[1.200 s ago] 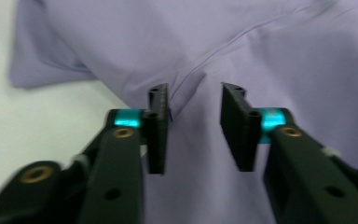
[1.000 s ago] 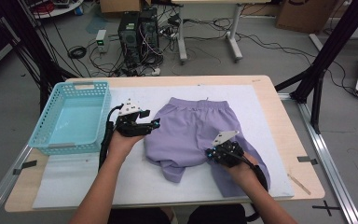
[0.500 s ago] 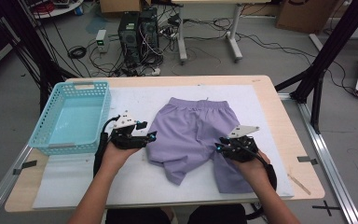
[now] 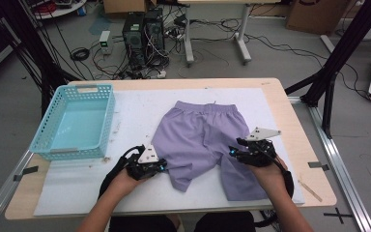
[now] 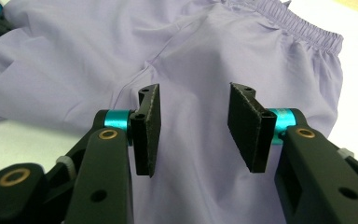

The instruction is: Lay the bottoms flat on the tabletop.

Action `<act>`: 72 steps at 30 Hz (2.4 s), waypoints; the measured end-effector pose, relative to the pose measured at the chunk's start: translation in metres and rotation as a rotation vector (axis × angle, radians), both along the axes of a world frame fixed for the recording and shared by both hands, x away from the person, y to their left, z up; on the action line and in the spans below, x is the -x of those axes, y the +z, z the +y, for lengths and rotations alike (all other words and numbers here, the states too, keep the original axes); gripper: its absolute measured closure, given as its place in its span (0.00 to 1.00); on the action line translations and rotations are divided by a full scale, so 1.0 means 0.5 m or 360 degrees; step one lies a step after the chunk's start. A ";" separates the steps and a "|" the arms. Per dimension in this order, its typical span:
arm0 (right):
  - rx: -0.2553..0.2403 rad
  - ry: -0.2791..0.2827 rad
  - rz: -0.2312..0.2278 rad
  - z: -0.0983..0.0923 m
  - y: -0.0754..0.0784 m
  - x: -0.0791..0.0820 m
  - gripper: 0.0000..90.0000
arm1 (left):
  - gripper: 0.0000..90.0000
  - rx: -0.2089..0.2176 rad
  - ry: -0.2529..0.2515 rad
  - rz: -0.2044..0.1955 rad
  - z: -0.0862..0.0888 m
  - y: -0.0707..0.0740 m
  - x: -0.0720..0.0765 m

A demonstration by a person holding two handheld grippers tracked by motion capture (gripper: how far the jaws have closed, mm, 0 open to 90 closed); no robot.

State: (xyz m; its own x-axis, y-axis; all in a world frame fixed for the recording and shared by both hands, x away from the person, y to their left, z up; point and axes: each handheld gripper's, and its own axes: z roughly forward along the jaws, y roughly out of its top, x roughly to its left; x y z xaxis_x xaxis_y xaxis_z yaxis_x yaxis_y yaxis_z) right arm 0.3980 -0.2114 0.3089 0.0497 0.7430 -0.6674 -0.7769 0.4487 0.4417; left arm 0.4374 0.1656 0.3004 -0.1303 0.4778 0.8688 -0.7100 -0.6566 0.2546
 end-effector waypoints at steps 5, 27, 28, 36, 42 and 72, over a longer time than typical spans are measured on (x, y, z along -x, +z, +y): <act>-0.0005 0.0009 0.0000 -0.003 0.000 0.001 0.62 | 0.99 -0.0006 -0.0197 -0.0023 0.014 -0.001 0.045; -0.0010 0.0015 0.0030 -0.015 0.012 -0.012 0.63 | 0.87 0.0183 -0.0158 0.0041 -0.138 0.215 0.053; -0.0012 0.0023 0.0030 -0.014 0.010 -0.012 0.63 | 0.82 0.0189 -0.0184 0.0027 -0.132 0.208 0.059; -0.0009 0.0026 0.0005 -0.015 0.010 -0.006 0.63 | 0.55 0.0223 -0.0407 -0.0060 -0.023 0.098 0.131; -0.0006 0.0024 -0.0007 -0.010 0.008 0.000 0.63 | 0.55 0.0207 -0.0370 -0.0030 0.015 0.031 0.083; -0.0016 0.0026 0.0003 -0.013 0.010 -0.002 0.63 | 0.88 0.0242 -0.0394 -0.0016 0.154 -0.043 0.113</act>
